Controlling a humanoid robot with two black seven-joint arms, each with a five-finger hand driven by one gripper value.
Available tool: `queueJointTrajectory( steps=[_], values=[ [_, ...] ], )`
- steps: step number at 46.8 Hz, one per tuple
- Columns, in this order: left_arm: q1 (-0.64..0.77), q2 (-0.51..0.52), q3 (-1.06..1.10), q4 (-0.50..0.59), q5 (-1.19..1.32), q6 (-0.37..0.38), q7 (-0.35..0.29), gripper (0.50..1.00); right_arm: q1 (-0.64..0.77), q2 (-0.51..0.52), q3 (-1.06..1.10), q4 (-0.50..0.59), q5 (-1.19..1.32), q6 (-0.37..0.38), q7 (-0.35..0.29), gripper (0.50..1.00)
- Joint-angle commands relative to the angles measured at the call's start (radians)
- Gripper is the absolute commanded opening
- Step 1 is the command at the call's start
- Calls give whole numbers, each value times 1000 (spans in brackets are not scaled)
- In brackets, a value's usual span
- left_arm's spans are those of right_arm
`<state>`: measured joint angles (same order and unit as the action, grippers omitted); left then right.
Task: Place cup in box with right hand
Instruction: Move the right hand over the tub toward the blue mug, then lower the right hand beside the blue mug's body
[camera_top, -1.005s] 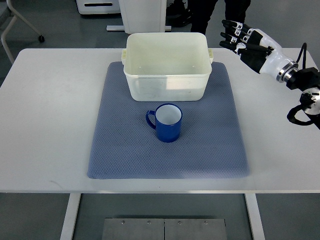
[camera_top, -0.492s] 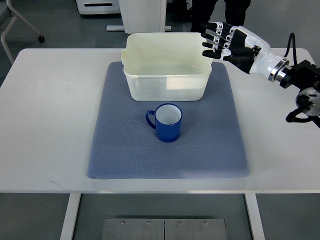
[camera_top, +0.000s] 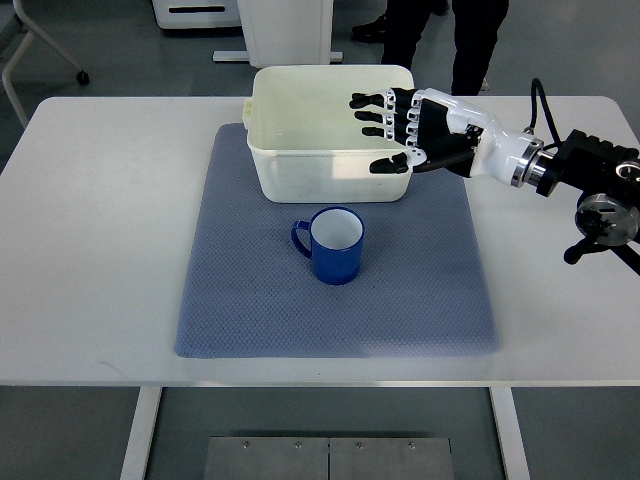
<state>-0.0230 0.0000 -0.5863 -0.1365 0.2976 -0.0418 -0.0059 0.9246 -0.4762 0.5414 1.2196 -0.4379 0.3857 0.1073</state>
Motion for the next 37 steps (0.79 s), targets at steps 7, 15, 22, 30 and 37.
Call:
queueJointTrajectory(
  steps=[7,15,22,30,37],
  values=[
    [0,0,0,0,0,0,0,1000,-4,5,-37,0,-56,19,0,987],
    [0,0,0,0,0,0,1,1000,-12,18,-64,0,-81,18,0,987],
    [0,0,0,0,0,0,0,1000,-12,34,-86,-6,-101,16,0,987],
    [0,0,-1,0,0,0,0,1000,-36,62,-90,-20,-110,9,0,987],
    [0,0,0,0,0,0,0,1000,-49,80,-90,-54,-114,4,0,985]
  ],
)
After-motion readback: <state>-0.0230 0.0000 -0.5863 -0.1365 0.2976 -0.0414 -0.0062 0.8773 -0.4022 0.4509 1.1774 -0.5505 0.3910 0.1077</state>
